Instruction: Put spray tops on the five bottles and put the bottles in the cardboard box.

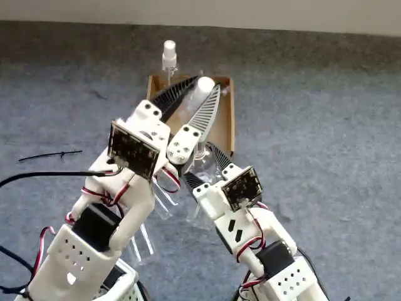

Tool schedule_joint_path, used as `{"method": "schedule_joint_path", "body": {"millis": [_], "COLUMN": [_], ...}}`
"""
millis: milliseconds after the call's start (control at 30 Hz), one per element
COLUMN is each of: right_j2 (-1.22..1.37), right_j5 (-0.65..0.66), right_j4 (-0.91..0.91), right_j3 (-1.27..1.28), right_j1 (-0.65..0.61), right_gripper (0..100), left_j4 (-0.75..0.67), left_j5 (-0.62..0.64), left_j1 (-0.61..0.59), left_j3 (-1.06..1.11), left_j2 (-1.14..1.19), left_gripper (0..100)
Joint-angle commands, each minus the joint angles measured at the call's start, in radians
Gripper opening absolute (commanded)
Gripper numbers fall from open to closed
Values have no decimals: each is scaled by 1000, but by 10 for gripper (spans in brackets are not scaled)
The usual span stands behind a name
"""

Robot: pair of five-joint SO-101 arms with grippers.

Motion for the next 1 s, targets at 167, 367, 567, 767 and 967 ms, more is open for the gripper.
{"method": "schedule_joint_path", "body": {"millis": [167,367,567,767,967], "right_j2": [-10,-10,-10,-10,-10], "right_j5": [-20,-21,-21,-21,-21], "right_j4": [4,4,4,4,4], "right_j3": [-13,-15,-15,-10,-10], "right_j1": [27,27,27,27,25], "right_gripper": [4,4,4,4,4], "left_j4": [52,172,236,327,466], "left_j5": [-8,-3,-3,-8,-3], "left_j1": [8,15,8,12,8], "left_j3": [94,150,168,91,-44], "left_j2": [-137,-137,-145,-145,-145], "left_gripper": [6,21,83,98,160]}}
